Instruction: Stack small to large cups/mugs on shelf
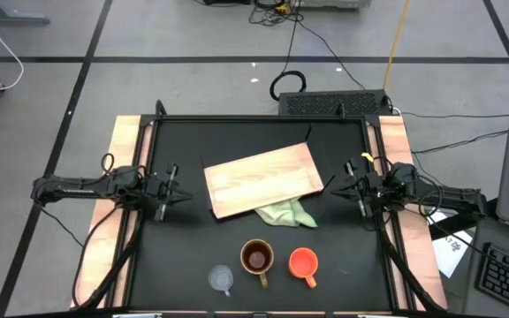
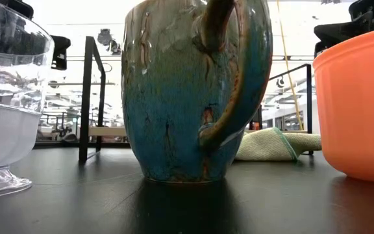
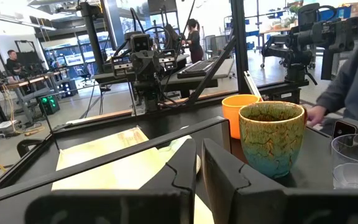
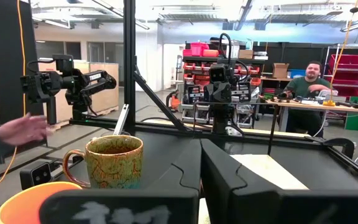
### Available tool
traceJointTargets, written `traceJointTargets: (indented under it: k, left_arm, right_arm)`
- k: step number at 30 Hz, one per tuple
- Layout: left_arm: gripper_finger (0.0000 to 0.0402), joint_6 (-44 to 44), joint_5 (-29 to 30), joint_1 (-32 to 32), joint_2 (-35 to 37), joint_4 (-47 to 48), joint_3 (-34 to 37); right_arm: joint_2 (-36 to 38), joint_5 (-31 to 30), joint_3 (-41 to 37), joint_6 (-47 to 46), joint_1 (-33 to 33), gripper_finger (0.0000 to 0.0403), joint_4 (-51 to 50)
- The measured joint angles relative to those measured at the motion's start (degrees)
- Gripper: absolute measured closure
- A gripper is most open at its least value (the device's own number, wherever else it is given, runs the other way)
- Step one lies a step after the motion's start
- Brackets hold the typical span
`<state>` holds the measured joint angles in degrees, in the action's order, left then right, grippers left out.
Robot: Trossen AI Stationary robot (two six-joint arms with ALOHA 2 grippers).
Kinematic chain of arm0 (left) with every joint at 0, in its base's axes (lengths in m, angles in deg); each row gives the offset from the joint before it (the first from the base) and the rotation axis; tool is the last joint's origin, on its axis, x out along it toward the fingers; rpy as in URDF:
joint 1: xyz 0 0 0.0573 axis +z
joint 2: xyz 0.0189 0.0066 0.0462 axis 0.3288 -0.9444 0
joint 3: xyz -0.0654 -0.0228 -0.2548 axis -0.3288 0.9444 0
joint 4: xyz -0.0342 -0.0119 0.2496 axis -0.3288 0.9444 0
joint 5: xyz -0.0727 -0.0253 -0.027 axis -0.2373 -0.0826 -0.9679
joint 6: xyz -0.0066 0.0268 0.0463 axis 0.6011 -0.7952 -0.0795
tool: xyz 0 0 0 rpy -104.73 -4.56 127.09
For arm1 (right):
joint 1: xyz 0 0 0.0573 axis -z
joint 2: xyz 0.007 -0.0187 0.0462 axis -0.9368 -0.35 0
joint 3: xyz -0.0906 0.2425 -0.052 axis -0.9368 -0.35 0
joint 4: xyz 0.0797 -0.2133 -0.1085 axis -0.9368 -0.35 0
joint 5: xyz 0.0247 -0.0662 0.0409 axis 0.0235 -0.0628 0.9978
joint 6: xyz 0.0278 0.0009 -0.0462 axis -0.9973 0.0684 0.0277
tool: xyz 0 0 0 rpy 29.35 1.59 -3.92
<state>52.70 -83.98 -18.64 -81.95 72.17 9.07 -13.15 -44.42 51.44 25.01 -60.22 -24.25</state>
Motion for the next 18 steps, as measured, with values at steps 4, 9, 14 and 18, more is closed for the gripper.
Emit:
traceJointTargets:
  k: [4,9,14,18]
  left_arm:
    - [0.0371,0.00,0.00,0.01,0.00,0.00,0.00]
    - [0.0371,-2.46,5.92,0.09,0.07,-7.06,-0.01]
    - [0.0371,-2.89,7.93,0.07,0.04,-12.70,-0.01]
    - [0.0371,-2.69,7.93,0.07,0.04,-14.68,-0.01]
  right_arm:
    - [0.00,-0.02,0.00,0.00,0.01,0.0403,-0.02]
    - [0.00,0.00,0.00,0.00,-0.01,0.0403,-0.02]
    - [0.00,0.00,0.00,0.00,-0.01,0.0403,0.00]
    - [0.00,-0.01,0.00,-0.01,0.01,0.0403,-0.02]
